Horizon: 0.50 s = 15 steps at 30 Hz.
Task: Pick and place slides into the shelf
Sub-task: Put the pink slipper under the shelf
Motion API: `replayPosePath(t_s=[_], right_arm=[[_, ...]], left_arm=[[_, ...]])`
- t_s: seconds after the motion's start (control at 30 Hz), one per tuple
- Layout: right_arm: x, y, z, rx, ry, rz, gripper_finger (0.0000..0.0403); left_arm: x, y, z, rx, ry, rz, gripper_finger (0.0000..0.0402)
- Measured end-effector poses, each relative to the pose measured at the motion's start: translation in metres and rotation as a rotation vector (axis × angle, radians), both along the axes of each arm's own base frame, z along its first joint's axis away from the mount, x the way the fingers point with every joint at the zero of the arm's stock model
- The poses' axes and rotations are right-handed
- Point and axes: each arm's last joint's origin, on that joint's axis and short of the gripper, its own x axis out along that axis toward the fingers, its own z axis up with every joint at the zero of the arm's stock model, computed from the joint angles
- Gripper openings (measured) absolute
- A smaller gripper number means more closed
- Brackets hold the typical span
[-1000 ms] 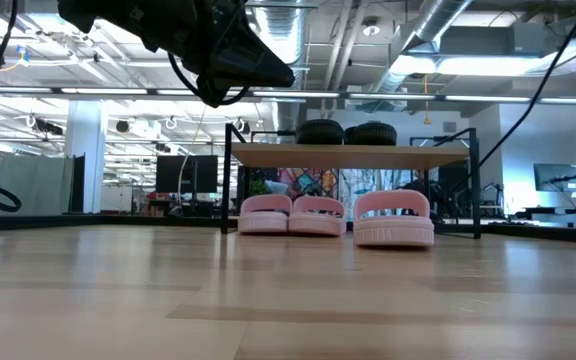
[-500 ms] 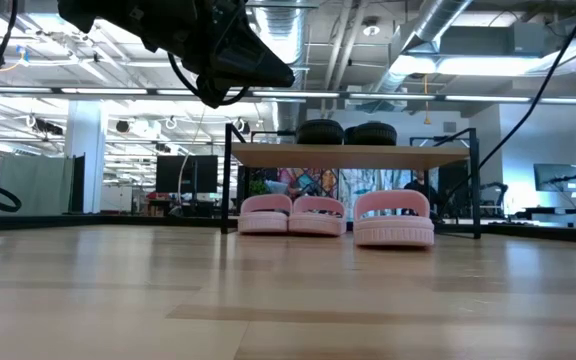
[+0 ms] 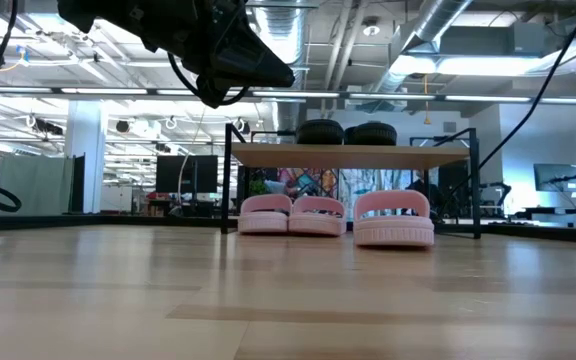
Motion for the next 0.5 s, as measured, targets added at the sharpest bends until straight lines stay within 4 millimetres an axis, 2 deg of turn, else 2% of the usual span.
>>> replayPosePath(t_s=[0.23,0.5], right_arm=[[0.007,-0.003,0.0,0.039,0.008,-0.081,0.0207],[0.012,-0.011,-0.008,0.058,0.035,-0.129,0.0219]], left_arm=[[0.0,0.0,0.0,0.001,0.0,-0.001,0.0],[0.0,0.0,0.0,0.005,0.0,-0.003,0.0]])
